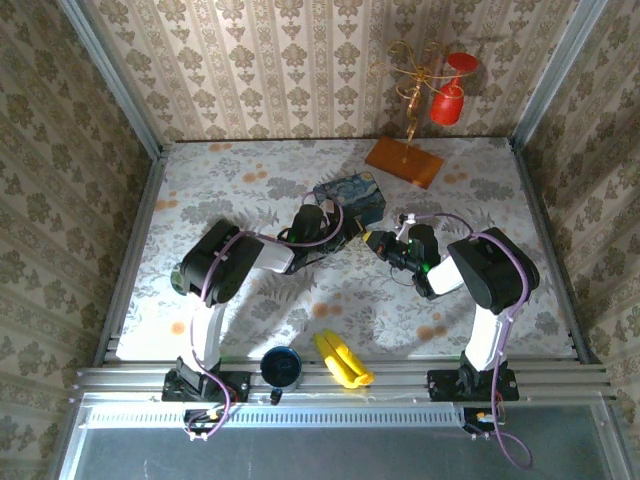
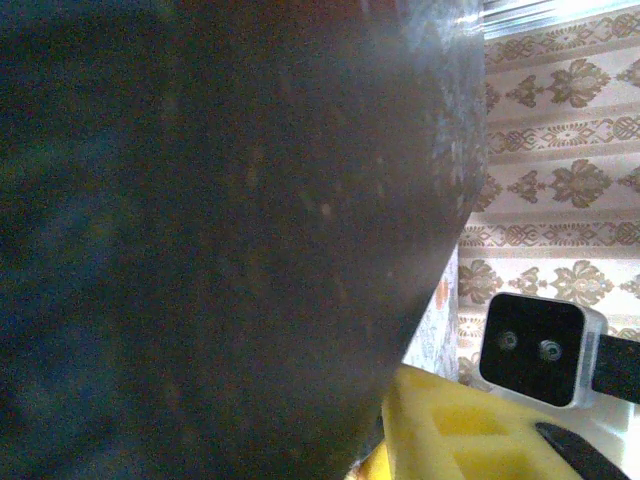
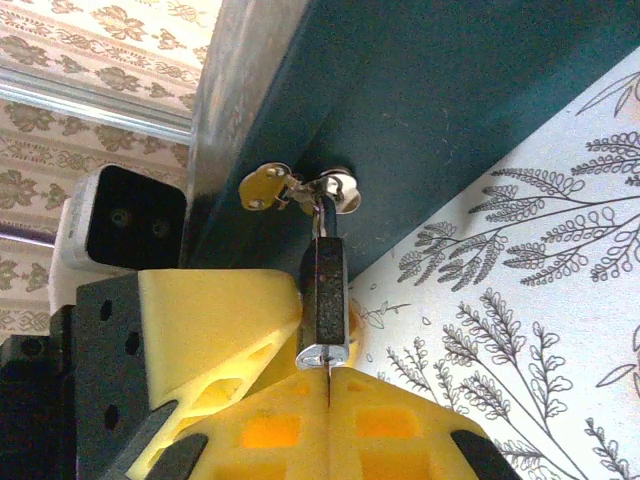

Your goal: Unlock the padlock with the key

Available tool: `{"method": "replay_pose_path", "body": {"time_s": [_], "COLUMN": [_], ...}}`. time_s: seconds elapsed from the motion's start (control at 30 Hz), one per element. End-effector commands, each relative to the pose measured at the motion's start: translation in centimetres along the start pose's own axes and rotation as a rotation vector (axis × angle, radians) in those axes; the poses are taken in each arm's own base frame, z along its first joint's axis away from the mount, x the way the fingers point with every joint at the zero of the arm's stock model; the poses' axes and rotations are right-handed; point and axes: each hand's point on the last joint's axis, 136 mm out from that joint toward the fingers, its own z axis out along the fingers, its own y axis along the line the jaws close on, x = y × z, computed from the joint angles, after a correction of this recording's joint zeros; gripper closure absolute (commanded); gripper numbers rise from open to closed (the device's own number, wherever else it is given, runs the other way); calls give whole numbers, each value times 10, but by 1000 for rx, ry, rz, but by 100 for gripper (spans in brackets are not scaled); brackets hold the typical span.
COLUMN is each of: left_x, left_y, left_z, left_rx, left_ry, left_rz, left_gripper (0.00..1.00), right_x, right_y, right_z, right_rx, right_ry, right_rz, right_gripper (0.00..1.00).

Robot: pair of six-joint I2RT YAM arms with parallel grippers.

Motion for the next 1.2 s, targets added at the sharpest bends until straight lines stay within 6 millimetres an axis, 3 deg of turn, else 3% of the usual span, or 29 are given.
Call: {"method": "replay_pose_path", "body": {"time_s": [0.0,0.33,0.43,0.6,0.8,0.93,1.17], "left_x": [1,3,4,2,0,-1,2], "left_y": [-4,-4,-2,2,-1,-4,-8], "left_z": [6,5,4,3,2,2,0], "left_rx": [35,67,62,56,64,69,73], "left_ry": [9,8,5,-4,-11,-8,11], "left_rz": [-25,-60,-66,-80,-91,-104,-136], "left_gripper": [77,100,100,100,100,100,100], "right_x": [-8,-10,-11,-9,-14,-12,-8], "right_y": [18,8,4,-2,-2,8,30], "right_z": [5,6,2,-9,-39,-60,-67], "right_rx": [-79,-78,-40,75,268,450,587], "right_ry": [-20,-67,-81,-61,-65,-45,30], "right_rz": [-2,113,93,15,-163,-397,-659], "right_gripper": [100,100,82,69,67,69,73]}}
